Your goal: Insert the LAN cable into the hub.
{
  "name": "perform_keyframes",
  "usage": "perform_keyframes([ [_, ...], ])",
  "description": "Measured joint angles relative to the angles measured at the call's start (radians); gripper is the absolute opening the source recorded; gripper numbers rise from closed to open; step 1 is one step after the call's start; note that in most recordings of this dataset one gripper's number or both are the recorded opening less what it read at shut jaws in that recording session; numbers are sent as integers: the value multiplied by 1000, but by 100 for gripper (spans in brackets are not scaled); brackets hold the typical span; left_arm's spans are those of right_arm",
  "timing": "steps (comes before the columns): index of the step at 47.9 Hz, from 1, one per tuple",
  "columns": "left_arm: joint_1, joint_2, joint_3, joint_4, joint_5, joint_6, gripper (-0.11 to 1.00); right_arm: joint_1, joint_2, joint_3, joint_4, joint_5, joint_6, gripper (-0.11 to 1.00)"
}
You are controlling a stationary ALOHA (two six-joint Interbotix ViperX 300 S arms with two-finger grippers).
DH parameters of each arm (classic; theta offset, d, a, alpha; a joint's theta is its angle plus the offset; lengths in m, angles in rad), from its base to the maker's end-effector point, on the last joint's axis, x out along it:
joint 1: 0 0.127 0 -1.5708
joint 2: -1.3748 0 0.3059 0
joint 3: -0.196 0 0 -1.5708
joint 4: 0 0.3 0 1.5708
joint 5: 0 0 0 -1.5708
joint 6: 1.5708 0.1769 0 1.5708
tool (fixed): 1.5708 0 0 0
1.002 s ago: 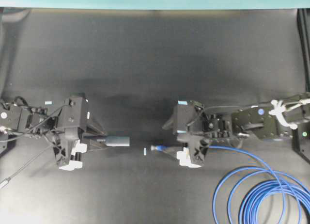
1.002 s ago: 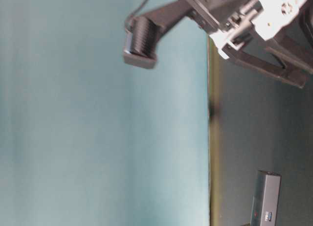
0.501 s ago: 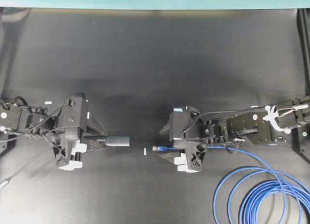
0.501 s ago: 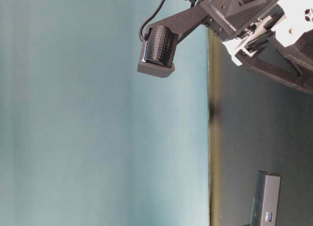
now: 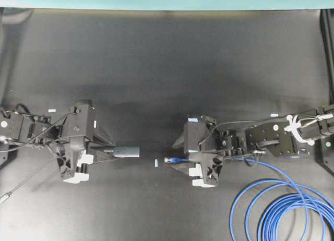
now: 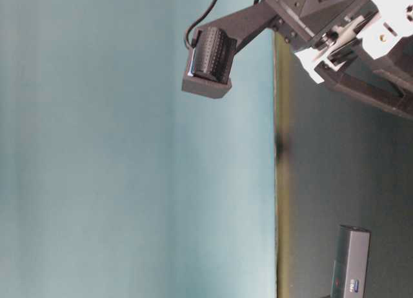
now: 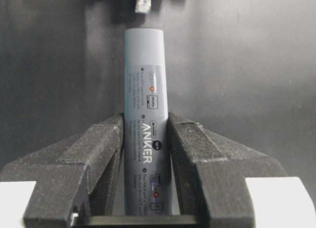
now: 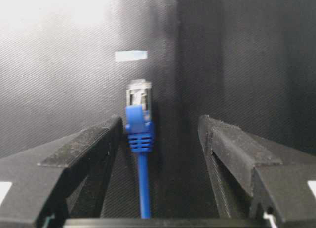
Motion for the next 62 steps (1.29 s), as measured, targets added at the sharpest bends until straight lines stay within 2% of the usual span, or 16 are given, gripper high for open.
perform_keyframes([
  [9, 0, 0, 0, 0, 0, 0, 28, 9, 0, 5, 2, 3, 5, 58],
  [15, 0, 0, 0, 0, 0, -2, 28, 9, 0, 5, 2, 9, 6, 53],
  [21, 0, 0, 0, 0, 0, -5, 28, 9, 0, 5, 3, 31, 9, 36],
  [27, 0, 0, 0, 0, 0, -5, 28, 9, -2, 3, 9, 61, 32, 14],
  [39, 2, 0, 0, 0, 0, -5, 28, 9, -9, -8, 9, 80, 75, 14],
  [54, 14, 2, -2, 0, 0, 3, 28, 34, -54, -32, 9, 101, 86, 14],
  [62, 20, 6, -5, 0, 0, 3, 28, 17, -77, -57, 8, 100, 86, 14],
])
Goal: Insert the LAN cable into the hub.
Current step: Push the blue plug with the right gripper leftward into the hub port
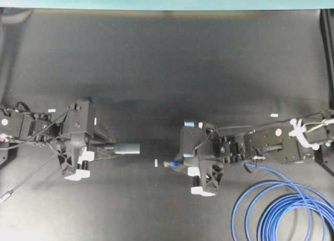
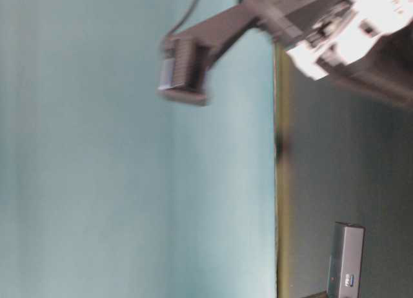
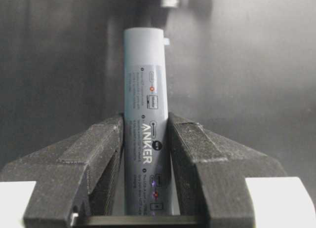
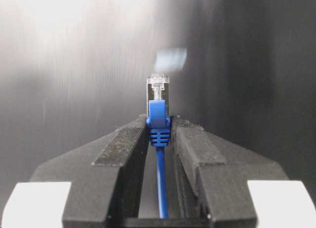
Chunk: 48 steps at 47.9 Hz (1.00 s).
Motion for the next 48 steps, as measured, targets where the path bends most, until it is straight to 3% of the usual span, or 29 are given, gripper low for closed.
perform_keyframes([
  [15, 2, 18, -20, 0, 0, 20, 28, -37, 3, -75, 0, 0, 0, 14],
  [48, 23, 61, -41, 0, 2, 26, 28, -60, 5, -81, 0, -23, -2, 14],
])
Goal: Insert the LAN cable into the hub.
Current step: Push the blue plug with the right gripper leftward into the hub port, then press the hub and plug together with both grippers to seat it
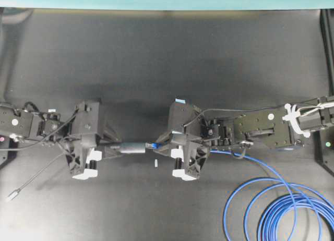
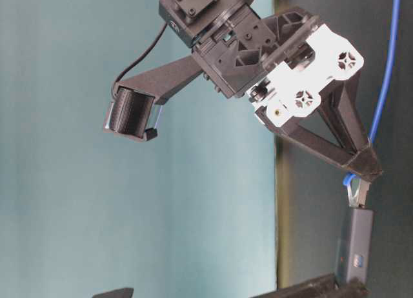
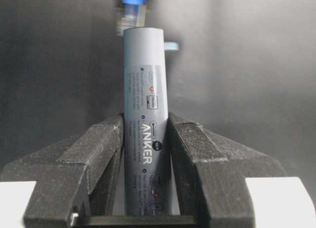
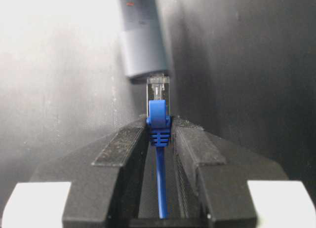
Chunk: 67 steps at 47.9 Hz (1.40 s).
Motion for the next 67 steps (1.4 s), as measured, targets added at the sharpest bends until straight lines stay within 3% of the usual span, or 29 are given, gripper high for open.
perform_keyframes([
  [25, 2, 20, -14, 0, 0, 20, 28, 0, 0, 0, -5, -14, -3, 14],
  [45, -3, 64, -52, 0, 15, 95, 28, 12, 2, 2, -12, -28, -32, 14],
  [67, 2, 89, -109, 0, 64, 101, 28, 15, 14, -32, -14, 127, -61, 14],
])
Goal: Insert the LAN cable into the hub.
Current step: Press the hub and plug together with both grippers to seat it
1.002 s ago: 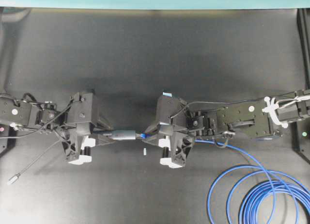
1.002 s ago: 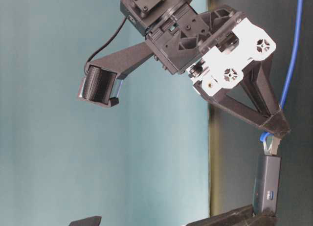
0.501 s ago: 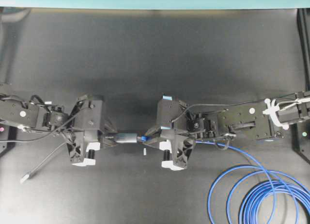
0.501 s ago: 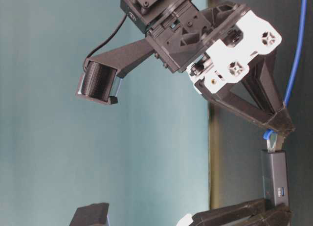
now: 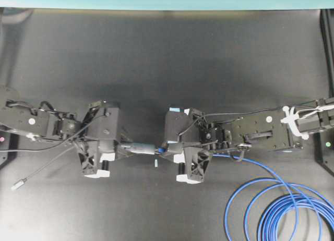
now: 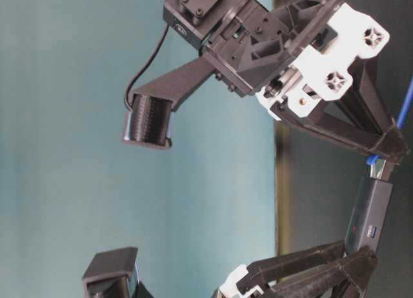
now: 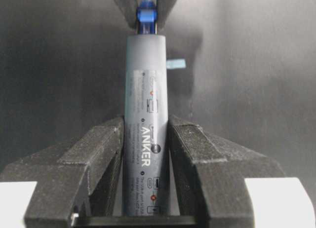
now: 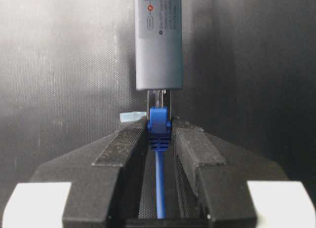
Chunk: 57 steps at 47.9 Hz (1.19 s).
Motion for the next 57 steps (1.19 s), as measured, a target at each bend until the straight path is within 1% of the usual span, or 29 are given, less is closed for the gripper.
perform_keyframes([
  [15, 0, 8, -3, 0, 6, 0, 28, 0, 9, -9, 2, -8, -2, 14],
  [24, 0, 25, -21, 0, 6, 2, 28, 0, 17, -15, 2, -8, -3, 14],
  [36, -2, 61, -49, 0, 12, 23, 28, 2, 25, -17, 2, -6, -3, 14],
  [54, -2, 51, -38, 0, 12, 17, 28, 3, 8, -11, 0, 34, 3, 14],
  [56, 0, 48, -37, 0, 11, 17, 28, 3, 5, -8, 5, 34, 2, 14],
  [57, 0, 48, -34, 0, 11, 17, 28, 3, 3, -6, 6, 34, 3, 16],
])
